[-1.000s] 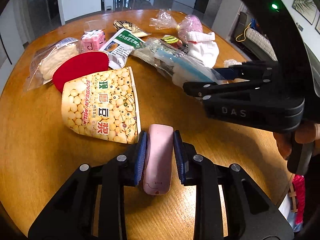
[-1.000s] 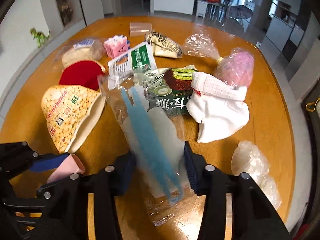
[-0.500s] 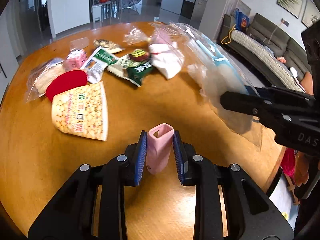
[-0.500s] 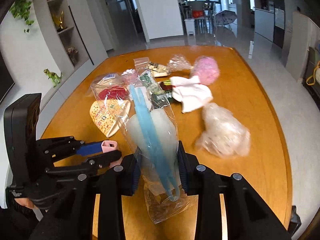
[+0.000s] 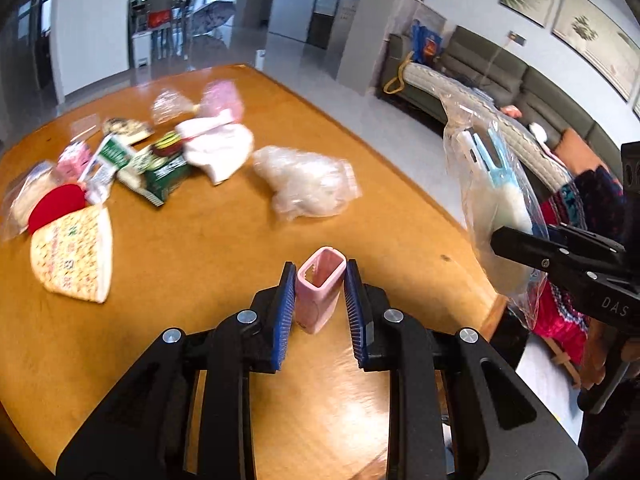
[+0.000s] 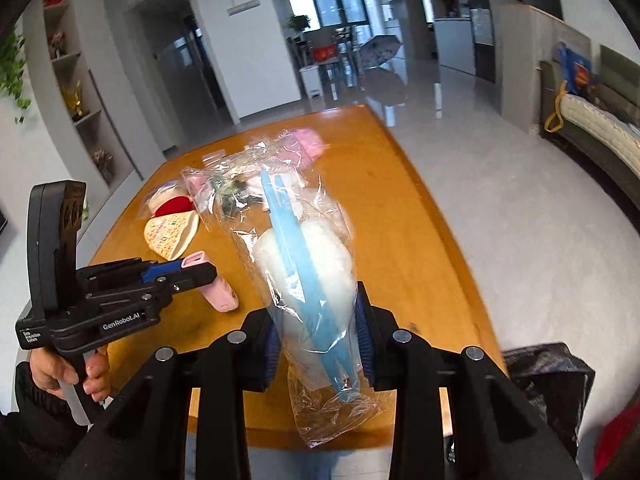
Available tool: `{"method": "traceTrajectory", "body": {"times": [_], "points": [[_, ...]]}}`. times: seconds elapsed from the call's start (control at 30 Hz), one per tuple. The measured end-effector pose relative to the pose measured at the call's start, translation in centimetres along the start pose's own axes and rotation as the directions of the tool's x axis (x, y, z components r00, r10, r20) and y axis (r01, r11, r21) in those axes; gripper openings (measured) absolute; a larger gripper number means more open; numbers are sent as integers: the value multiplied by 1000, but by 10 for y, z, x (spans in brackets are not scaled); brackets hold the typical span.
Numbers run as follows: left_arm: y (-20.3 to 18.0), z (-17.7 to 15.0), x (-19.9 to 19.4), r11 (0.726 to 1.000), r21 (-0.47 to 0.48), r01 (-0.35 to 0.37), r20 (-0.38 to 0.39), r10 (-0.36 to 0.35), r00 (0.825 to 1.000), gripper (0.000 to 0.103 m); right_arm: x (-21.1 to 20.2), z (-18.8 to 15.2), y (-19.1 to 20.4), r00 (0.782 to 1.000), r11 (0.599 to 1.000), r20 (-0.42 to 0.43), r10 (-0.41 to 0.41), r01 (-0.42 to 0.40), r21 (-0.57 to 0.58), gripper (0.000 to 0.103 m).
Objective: Collect trash
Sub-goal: 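Carry both items to the black trash bag and open both grippers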
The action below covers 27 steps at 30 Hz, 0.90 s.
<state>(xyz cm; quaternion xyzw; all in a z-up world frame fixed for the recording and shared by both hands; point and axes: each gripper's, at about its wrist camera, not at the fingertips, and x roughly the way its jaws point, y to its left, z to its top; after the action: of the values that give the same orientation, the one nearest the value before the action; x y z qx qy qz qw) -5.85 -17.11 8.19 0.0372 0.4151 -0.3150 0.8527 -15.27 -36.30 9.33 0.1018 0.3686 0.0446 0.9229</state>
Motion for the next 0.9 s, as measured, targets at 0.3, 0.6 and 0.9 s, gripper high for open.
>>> {"method": "traceTrajectory", "body": {"times": [0.3,0.6,0.9], "points": [[-126,12,27,962,225,156,-47,-149,988,24,-53,-52,-75,985,970,19,-173,167,175,34],[-251,-3,78,860,376,345,-178,-298,938,24,-100,-122,-145,935,858,-48,-352,343,383,34],[-318,-30,136,796,509,327,-275,-209,938,76,-114,-179,-204,846,671,-205,-492,519,530,78]]}}
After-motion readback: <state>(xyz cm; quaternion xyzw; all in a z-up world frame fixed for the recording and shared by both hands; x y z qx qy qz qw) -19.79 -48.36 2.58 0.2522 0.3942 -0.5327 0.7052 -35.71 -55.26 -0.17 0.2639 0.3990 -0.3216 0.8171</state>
